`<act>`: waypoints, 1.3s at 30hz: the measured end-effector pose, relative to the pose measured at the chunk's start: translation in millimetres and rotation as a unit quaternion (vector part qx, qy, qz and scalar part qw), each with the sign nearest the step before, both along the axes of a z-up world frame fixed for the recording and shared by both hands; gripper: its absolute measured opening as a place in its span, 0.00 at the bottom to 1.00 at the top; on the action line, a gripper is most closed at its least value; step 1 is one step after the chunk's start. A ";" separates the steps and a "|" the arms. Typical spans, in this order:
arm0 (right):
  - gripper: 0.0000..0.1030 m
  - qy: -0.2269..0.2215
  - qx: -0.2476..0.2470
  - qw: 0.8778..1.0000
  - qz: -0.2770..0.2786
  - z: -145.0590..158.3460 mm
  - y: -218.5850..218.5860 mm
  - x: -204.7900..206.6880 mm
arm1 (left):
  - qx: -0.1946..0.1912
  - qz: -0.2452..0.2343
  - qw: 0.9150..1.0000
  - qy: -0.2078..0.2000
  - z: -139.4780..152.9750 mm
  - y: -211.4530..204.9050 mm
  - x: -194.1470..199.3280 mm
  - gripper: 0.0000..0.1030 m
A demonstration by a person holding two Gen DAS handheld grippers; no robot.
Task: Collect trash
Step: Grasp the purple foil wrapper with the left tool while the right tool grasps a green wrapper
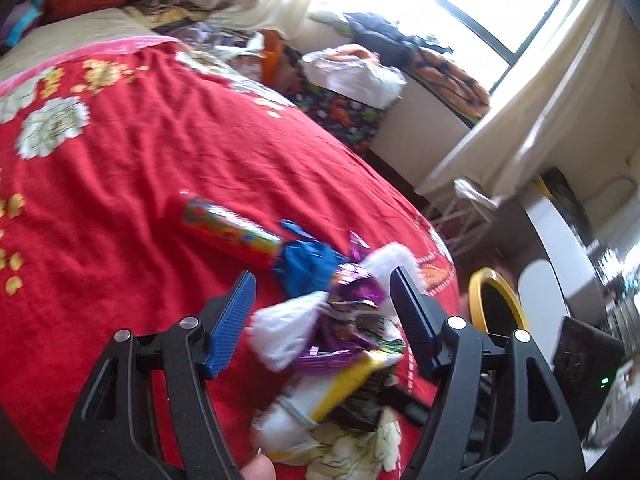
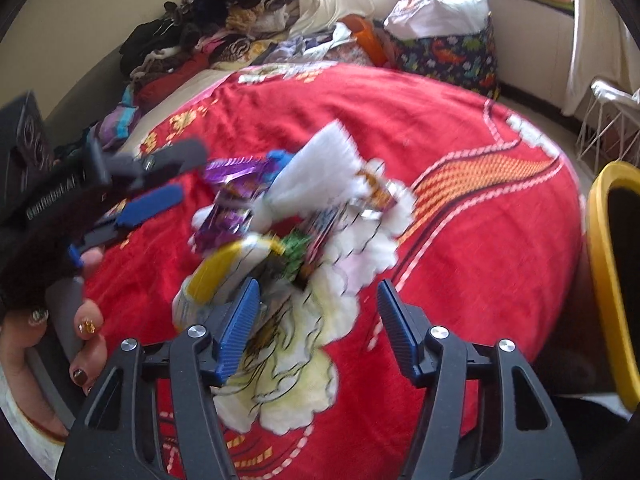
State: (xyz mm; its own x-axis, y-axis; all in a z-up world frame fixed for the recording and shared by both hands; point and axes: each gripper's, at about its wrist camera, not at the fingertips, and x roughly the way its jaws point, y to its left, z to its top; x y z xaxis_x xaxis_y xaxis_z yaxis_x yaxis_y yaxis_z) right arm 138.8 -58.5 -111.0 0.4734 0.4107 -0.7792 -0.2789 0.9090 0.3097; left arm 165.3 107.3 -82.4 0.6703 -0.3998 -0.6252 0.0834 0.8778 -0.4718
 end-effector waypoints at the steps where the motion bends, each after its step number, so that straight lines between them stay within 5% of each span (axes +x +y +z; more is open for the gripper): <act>1: 0.53 0.004 0.003 1.000 0.003 -1.9 1.1 -0.5 | 0.001 -0.008 1.000 0.000 0.0 -3.5 0.5 0.57; 6: 0.37 0.025 0.026 0.999 0.021 -9.2 5.9 -1.5 | 0.011 -0.028 0.999 0.013 -5.3 -16.1 5.9 0.54; 18: 0.10 0.008 0.048 0.998 0.036 3.7 -5.7 -9.8 | 0.046 -0.024 0.998 0.038 -18.1 -20.8 14.1 0.22; 39: 0.04 -0.068 0.063 0.996 0.017 56.0 -45.7 -28.8 | 0.015 -0.010 0.999 -0.037 41.1 -10.8 -4.3 0.20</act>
